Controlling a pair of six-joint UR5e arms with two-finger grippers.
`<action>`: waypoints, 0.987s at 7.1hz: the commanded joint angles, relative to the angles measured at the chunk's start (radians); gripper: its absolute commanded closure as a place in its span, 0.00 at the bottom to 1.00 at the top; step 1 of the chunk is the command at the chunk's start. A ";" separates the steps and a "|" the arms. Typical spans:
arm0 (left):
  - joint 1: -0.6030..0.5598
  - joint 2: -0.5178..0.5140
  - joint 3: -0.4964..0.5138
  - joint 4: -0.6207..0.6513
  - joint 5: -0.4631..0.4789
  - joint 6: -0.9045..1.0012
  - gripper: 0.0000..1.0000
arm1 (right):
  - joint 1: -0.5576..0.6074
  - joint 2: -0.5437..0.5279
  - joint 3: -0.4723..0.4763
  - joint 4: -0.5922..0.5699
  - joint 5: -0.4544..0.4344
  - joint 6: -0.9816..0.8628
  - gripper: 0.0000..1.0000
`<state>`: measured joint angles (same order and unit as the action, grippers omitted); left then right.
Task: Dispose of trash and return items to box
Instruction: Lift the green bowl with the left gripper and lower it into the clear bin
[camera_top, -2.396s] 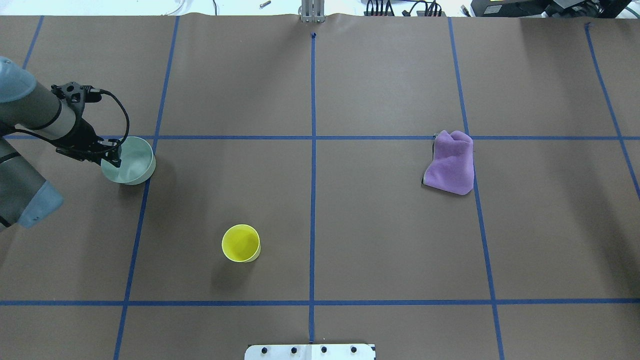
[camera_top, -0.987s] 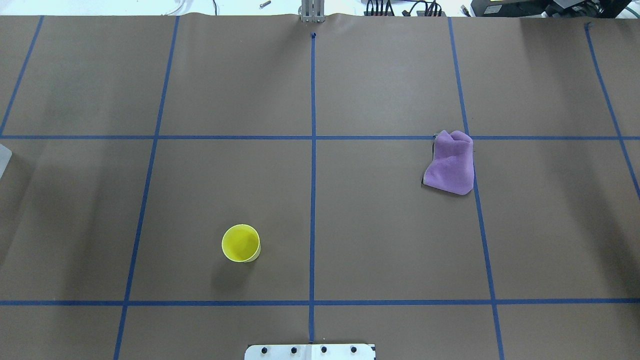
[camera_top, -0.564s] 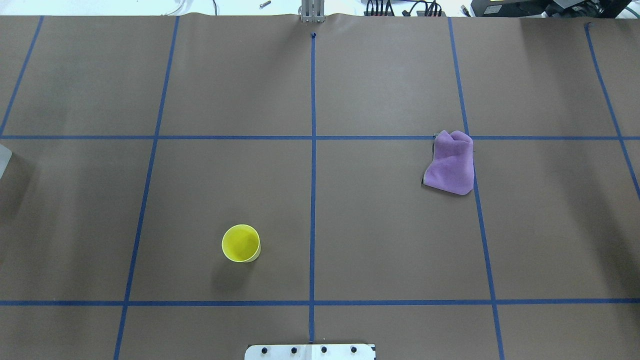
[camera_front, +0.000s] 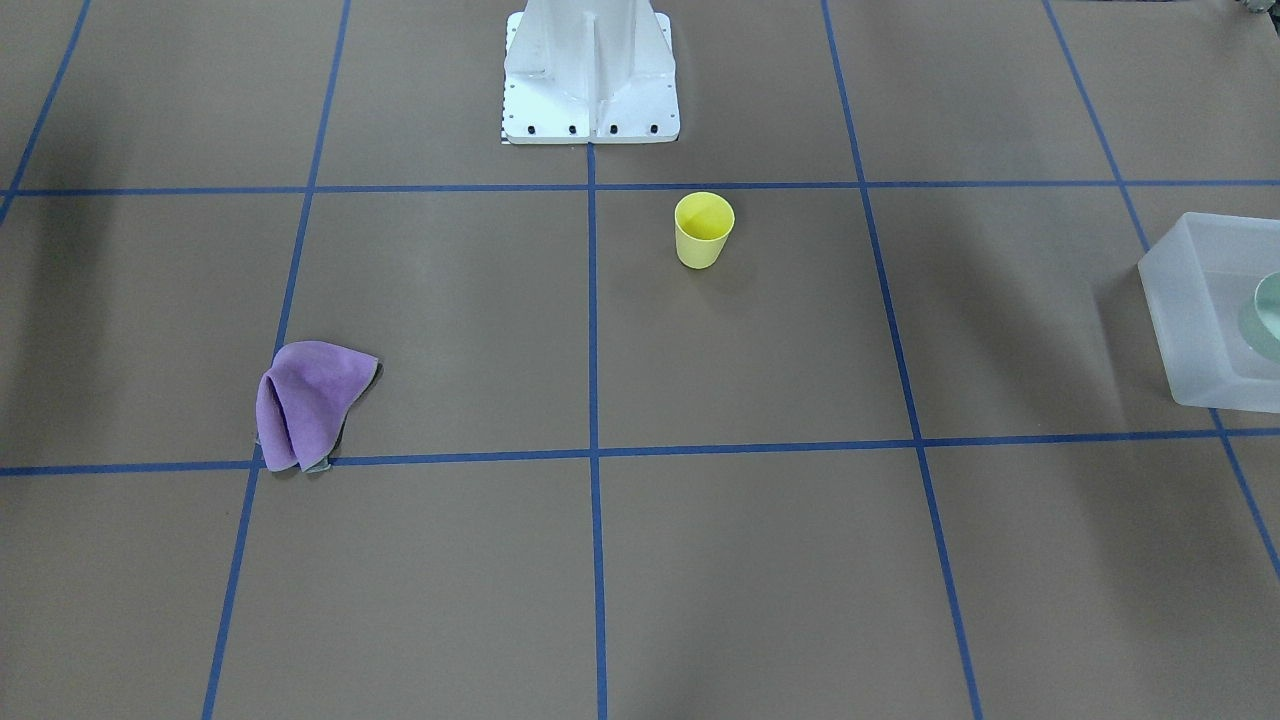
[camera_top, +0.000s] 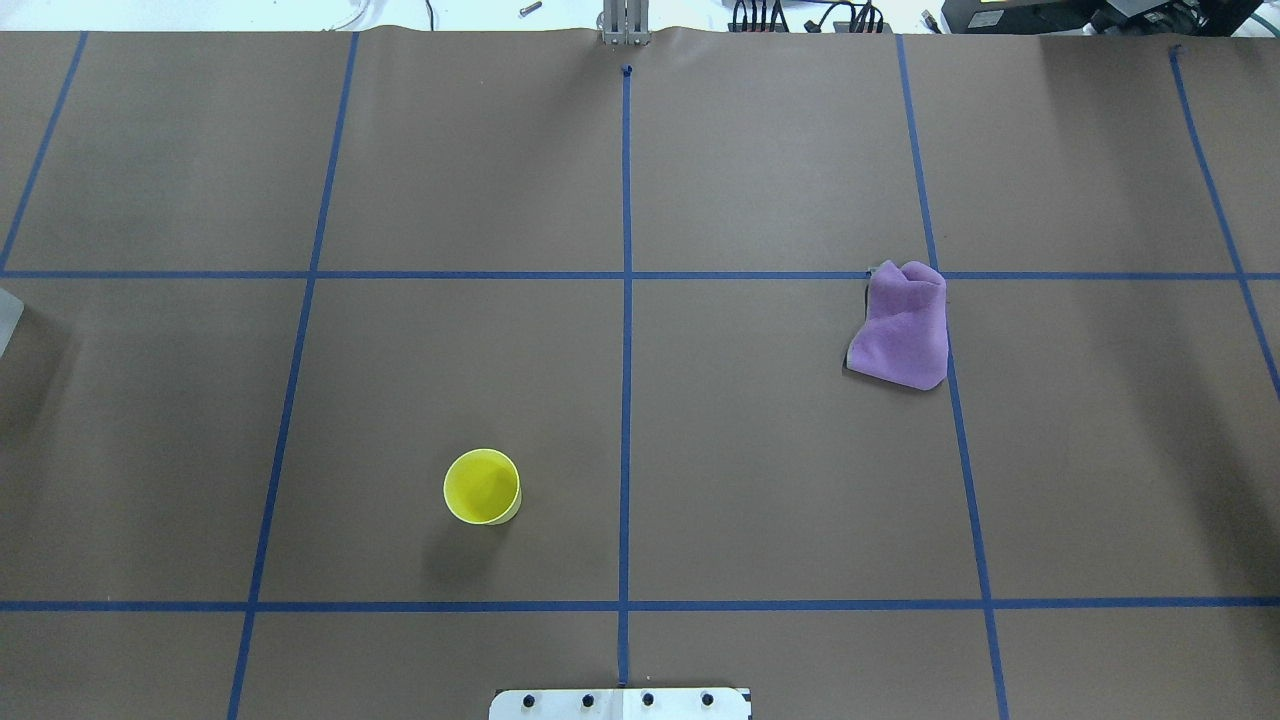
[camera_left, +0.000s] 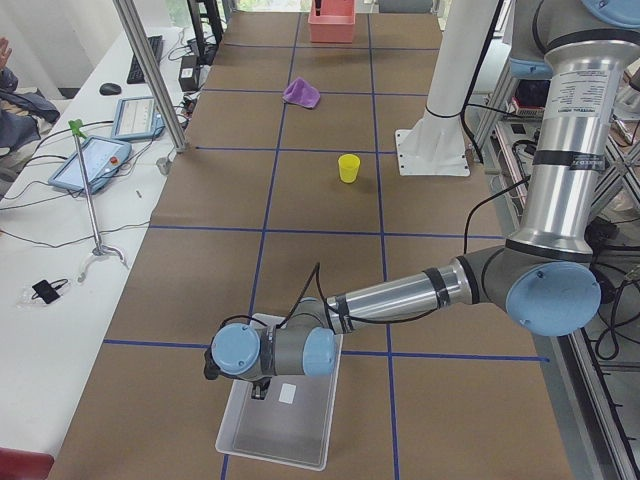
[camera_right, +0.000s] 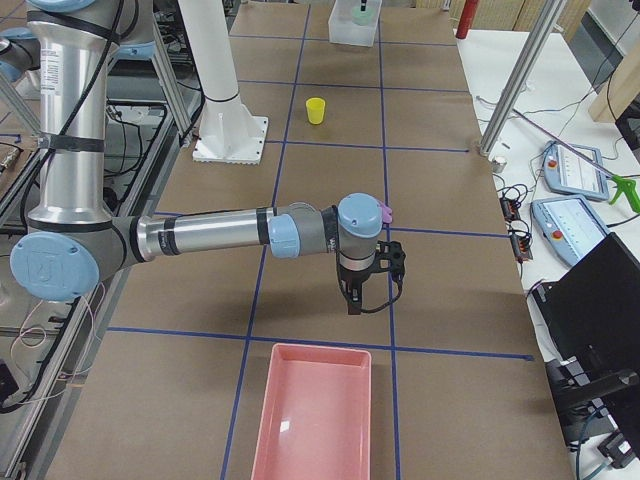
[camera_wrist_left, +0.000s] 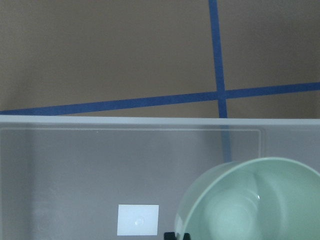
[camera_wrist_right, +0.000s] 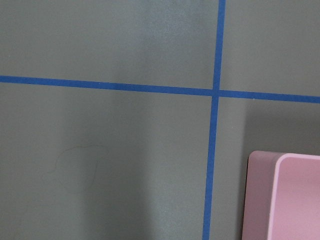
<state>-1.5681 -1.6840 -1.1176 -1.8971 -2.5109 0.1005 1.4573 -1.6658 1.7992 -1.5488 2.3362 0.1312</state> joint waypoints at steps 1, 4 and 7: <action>0.037 -0.005 0.100 -0.176 0.001 -0.109 1.00 | -0.003 0.001 -0.001 -0.001 0.000 0.001 0.00; 0.056 -0.006 0.113 -0.184 0.001 -0.110 0.98 | -0.006 0.000 0.000 0.001 0.002 -0.001 0.00; 0.059 -0.036 0.078 -0.160 -0.009 -0.111 0.03 | -0.008 0.001 -0.003 -0.001 0.000 0.002 0.00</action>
<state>-1.5103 -1.7125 -1.0204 -2.0689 -2.5170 -0.0112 1.4499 -1.6646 1.7976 -1.5492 2.3364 0.1310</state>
